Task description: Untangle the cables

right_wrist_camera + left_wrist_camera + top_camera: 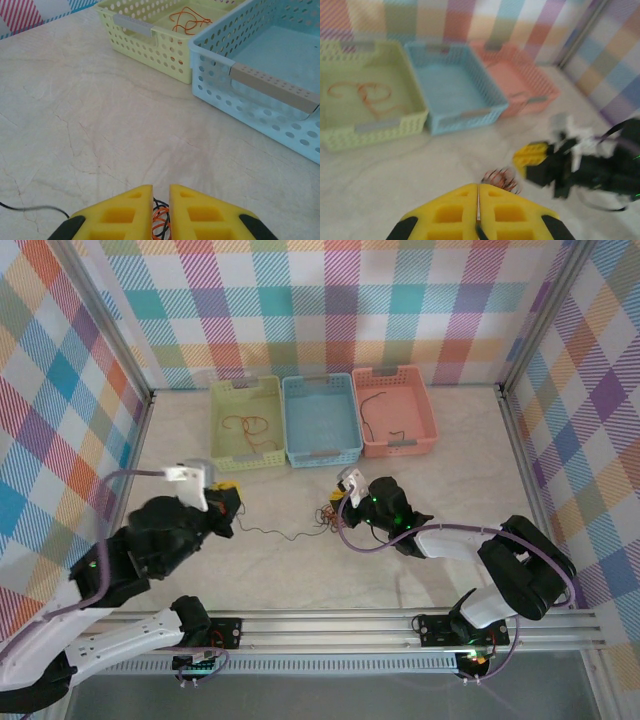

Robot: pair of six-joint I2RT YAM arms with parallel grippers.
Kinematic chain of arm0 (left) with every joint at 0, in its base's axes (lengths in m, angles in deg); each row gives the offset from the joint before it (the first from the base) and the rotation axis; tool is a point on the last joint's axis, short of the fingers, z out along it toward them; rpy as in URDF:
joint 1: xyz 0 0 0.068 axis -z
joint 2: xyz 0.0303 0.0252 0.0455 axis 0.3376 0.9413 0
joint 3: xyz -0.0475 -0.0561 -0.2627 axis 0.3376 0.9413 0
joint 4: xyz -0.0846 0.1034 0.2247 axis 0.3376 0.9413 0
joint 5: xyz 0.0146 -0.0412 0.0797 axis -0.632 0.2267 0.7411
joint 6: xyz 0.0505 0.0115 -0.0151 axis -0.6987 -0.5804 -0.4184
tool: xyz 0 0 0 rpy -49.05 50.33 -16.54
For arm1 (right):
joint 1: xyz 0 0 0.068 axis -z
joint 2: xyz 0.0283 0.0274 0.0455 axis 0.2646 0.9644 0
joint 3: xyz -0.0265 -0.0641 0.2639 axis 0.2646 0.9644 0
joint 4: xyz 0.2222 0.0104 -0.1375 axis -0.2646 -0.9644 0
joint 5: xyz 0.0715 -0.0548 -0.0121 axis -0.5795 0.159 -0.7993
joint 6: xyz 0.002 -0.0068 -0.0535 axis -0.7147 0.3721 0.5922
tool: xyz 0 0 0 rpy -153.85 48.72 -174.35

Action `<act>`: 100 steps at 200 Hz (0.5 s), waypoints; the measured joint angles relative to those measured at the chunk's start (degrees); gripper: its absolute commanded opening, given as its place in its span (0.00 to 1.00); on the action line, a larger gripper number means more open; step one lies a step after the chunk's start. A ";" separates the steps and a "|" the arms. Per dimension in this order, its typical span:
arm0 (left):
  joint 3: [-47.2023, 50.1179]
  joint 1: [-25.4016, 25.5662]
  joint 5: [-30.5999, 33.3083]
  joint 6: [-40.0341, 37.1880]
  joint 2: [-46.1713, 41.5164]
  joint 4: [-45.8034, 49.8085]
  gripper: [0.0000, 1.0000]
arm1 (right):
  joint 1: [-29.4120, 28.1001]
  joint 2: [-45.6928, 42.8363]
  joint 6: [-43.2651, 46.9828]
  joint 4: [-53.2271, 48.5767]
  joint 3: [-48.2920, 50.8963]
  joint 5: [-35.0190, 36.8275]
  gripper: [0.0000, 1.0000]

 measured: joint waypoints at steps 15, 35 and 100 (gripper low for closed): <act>2.78 0.00 0.70 1.90 1.18 1.55 0.00 | 0.00 0.00 0.02 0.00 0.00 0.02 0.17; 5.18 0.00 0.79 4.07 2.99 2.47 0.00 | 0.00 0.00 0.00 0.00 0.00 0.00 0.17; 1.49 -0.02 -4.09 4.07 1.33 1.42 0.00 | 0.00 0.00 0.17 4.81 0.57 -9.27 0.36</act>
